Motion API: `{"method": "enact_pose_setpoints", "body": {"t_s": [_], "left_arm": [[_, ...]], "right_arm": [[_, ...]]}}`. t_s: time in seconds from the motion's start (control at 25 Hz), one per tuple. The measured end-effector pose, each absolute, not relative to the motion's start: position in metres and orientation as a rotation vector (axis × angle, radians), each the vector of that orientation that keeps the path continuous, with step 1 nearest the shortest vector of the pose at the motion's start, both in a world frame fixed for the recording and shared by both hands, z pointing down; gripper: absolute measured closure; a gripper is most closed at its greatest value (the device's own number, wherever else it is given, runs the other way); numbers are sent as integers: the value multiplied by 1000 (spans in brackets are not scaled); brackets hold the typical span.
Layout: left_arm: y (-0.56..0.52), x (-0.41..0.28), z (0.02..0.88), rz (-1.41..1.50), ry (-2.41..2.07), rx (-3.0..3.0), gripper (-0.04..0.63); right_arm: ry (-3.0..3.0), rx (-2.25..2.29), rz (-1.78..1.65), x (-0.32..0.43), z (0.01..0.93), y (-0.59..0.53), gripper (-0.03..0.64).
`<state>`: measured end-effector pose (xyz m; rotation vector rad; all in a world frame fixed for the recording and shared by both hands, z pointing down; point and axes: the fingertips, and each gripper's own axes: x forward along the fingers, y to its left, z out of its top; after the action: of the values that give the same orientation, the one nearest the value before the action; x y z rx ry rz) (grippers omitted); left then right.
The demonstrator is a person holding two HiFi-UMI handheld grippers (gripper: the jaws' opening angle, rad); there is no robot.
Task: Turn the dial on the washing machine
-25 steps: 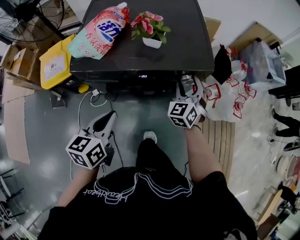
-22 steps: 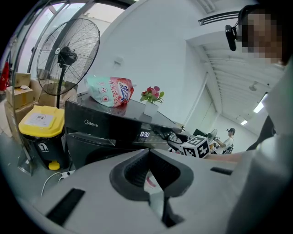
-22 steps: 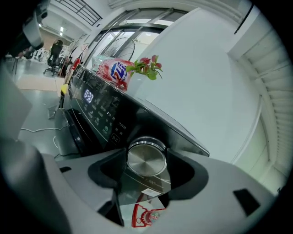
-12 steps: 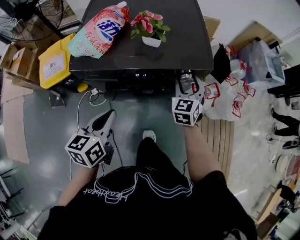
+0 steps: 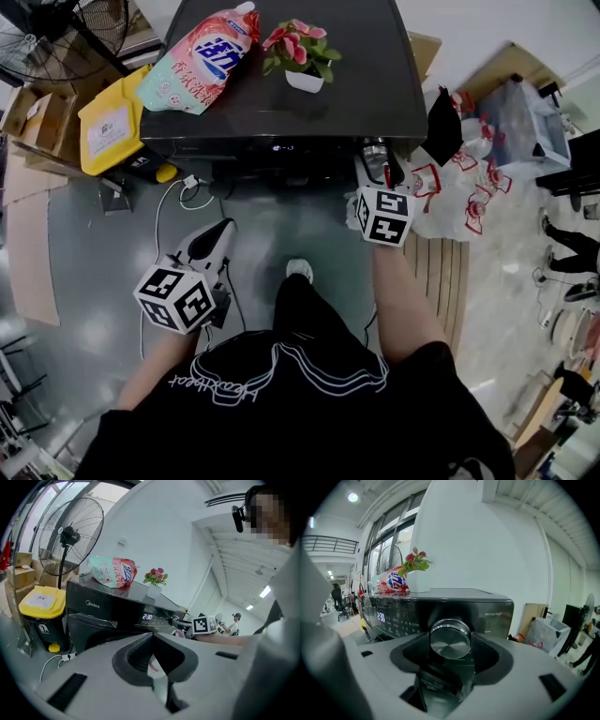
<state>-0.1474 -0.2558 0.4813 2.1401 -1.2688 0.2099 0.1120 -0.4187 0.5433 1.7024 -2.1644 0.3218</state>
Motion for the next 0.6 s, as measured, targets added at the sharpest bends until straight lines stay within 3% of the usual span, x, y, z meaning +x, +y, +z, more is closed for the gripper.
{"method": "enact_pose_setpoints", "body": {"t_s": [0.6], "left_arm": [[-256,-148,477,194,-1268,2143,591]], "right_arm": [[-2344,1772,883,117,547,-420,336]]}}
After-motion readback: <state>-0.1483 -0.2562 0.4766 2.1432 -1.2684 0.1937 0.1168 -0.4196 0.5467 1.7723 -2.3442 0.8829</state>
